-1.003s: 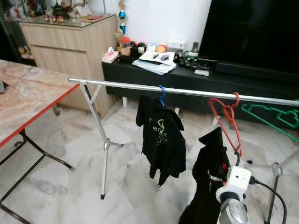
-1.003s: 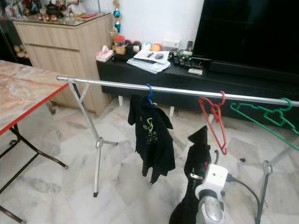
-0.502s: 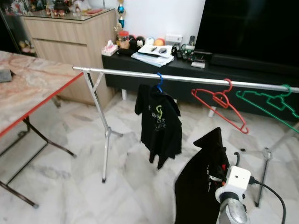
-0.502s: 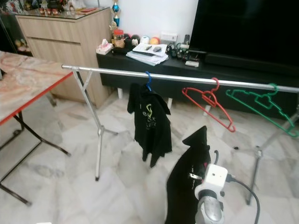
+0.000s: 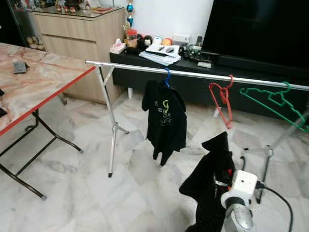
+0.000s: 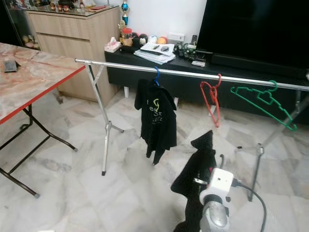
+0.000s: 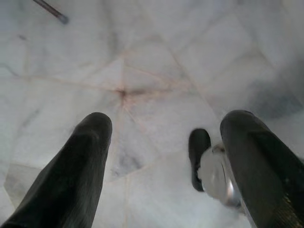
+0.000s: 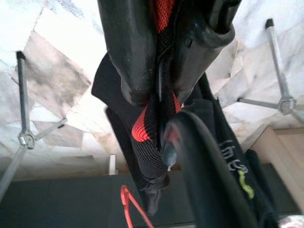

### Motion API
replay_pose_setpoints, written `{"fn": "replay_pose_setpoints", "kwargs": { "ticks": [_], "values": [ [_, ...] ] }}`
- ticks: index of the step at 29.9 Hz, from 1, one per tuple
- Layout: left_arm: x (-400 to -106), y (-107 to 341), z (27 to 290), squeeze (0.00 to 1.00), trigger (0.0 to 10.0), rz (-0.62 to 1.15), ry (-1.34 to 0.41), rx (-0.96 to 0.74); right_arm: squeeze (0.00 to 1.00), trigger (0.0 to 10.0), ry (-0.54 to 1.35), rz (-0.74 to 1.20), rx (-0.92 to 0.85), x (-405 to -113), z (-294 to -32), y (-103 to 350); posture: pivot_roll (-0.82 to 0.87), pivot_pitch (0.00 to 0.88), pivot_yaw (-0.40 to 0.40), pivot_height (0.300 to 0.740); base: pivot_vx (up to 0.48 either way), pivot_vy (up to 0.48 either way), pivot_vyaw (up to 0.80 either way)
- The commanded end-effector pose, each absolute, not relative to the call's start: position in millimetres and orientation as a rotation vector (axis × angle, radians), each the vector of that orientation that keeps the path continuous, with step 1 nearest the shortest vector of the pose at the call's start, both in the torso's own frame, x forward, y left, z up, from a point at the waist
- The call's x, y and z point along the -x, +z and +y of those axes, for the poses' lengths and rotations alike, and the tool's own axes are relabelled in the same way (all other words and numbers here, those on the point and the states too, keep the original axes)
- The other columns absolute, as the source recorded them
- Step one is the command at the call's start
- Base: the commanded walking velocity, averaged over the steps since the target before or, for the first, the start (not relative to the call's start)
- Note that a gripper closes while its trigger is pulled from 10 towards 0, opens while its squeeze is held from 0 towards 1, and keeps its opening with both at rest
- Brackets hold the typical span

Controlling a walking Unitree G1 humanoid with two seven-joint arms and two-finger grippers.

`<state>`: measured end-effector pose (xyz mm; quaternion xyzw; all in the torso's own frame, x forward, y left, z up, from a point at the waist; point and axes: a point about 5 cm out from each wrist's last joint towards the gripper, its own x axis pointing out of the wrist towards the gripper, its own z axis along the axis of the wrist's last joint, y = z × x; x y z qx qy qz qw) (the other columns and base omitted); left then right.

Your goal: Hang hanger

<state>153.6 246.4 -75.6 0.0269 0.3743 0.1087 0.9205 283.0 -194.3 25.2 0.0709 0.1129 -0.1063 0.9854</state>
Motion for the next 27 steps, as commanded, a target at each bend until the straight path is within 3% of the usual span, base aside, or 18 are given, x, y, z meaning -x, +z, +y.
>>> {"fn": "replay_pose_setpoints", "kwargs": {
  "ticks": [1, 9, 27],
  "values": [
    [-145.6, -81.1, 240.1, 0.0, 10.0, 0.801, 0.216, -0.046, 0.0, 10.0, -0.216, 0.213, -0.122, -287.6, -197.9, 30.2, 0.12, 0.011, -0.043, 0.74, -0.266, 0.0, 0.0],
    [-145.7, -81.0, 239.8, 0.0, 10.0, 0.799, 0.216, -0.048, 0.0, 10.0, -0.235, 0.23, -0.13, -287.5, -200.1, 28.0, 0.12, 0.006, -0.043, 0.74, -0.269, 0.0, 0.0],
    [-143.0, -81.2, 242.8, 0.0, 10.0, 0.805, 0.22, -0.066, 0.0, 10.0, -0.26, 0.275, -0.103, -287.6, -202.8, 22.6, 0.13, 0.036, -0.037, 0.74, 0.0, 0.0, 0.0]
  ]
}}
